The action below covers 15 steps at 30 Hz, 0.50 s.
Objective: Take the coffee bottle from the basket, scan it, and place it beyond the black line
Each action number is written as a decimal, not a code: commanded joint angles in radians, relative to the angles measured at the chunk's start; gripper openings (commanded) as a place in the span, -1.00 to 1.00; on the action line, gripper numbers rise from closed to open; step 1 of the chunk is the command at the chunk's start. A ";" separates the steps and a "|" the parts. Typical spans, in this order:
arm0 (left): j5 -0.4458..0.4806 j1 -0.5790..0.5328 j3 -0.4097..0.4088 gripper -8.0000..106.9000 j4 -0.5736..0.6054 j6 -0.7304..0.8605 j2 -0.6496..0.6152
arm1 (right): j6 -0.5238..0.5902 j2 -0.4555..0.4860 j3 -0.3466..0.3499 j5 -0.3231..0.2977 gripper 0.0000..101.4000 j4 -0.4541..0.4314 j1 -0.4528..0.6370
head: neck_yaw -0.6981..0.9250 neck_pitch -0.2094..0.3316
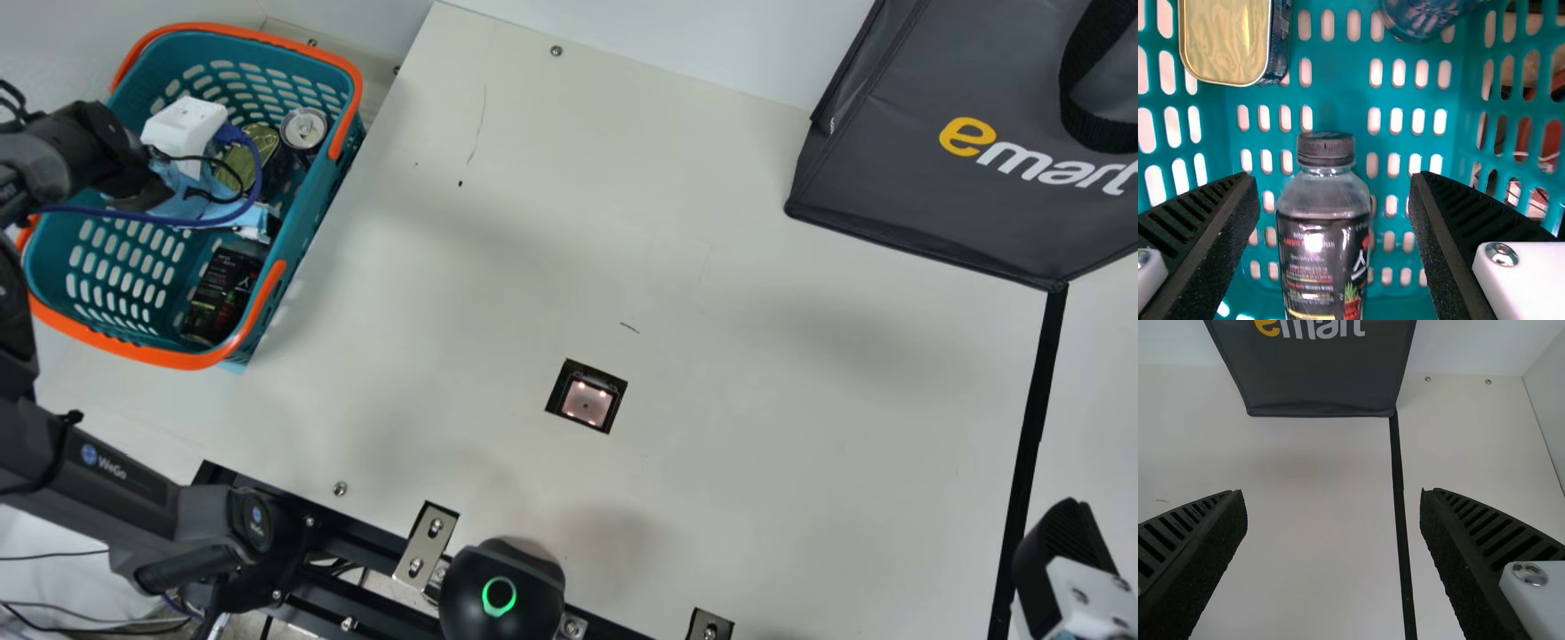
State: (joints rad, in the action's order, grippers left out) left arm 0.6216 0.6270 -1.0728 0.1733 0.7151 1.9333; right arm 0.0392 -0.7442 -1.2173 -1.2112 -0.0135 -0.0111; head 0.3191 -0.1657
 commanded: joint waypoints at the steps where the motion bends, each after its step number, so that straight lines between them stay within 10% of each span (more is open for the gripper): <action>1: -0.010 -0.001 -0.006 0.71 0.002 0.005 0.016 | 0.000 0.000 0.000 0.000 0.79 0.000 0.000 | 0.002 0.027; 15: -0.073 -0.001 -0.028 0.71 -0.001 0.006 0.111 | 0.000 0.000 0.000 0.000 0.79 0.000 0.000 | 0.002 0.027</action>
State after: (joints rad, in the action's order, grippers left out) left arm 0.5509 0.6263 -1.0997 0.1759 0.7235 2.0388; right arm 0.0392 -0.7442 -1.2173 -1.2112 -0.0135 -0.0111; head 0.3191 -0.1657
